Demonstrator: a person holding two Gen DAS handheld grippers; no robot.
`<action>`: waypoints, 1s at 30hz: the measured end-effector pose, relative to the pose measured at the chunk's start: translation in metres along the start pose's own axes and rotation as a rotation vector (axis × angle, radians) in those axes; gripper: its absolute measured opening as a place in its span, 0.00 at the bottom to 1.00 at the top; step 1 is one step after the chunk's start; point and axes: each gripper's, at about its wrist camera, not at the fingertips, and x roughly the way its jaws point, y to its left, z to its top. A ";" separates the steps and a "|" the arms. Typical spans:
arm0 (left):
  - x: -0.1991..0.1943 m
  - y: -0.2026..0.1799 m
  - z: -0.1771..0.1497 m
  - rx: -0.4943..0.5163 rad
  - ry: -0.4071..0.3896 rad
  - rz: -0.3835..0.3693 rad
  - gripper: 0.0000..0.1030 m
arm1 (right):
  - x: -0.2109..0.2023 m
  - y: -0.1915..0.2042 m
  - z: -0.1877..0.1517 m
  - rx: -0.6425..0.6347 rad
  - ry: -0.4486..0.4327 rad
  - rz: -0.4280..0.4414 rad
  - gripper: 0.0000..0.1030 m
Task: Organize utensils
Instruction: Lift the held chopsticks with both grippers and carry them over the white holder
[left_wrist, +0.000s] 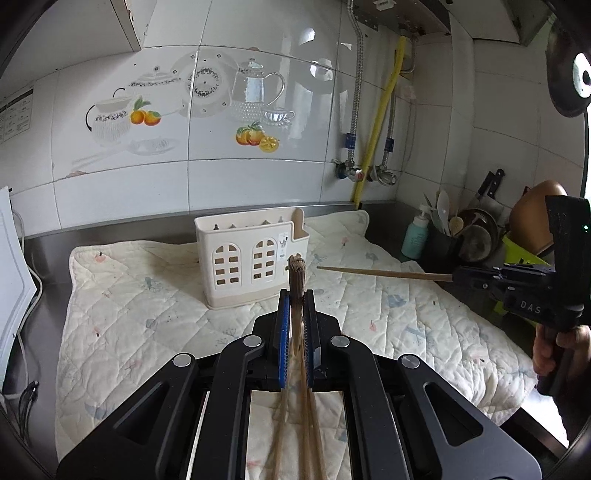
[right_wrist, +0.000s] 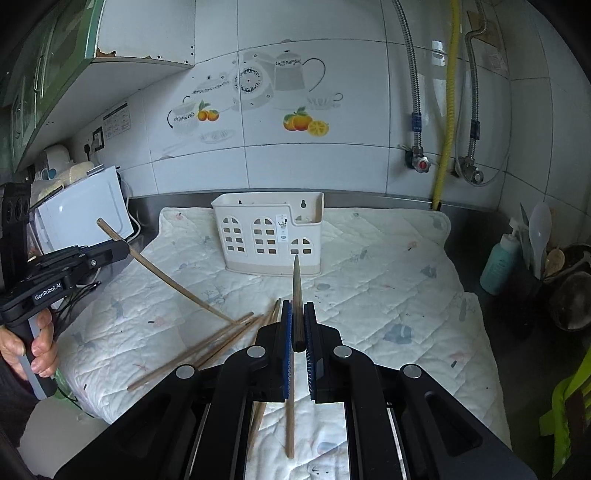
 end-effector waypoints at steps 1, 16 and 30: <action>0.000 0.002 0.003 -0.001 -0.004 0.005 0.05 | -0.001 0.001 0.005 -0.008 -0.006 -0.004 0.06; 0.014 0.023 0.038 -0.029 -0.031 0.041 0.05 | 0.004 -0.010 0.098 -0.050 -0.044 0.022 0.06; 0.001 0.025 0.134 0.043 -0.216 0.088 0.05 | 0.058 -0.013 0.154 -0.115 0.084 0.003 0.06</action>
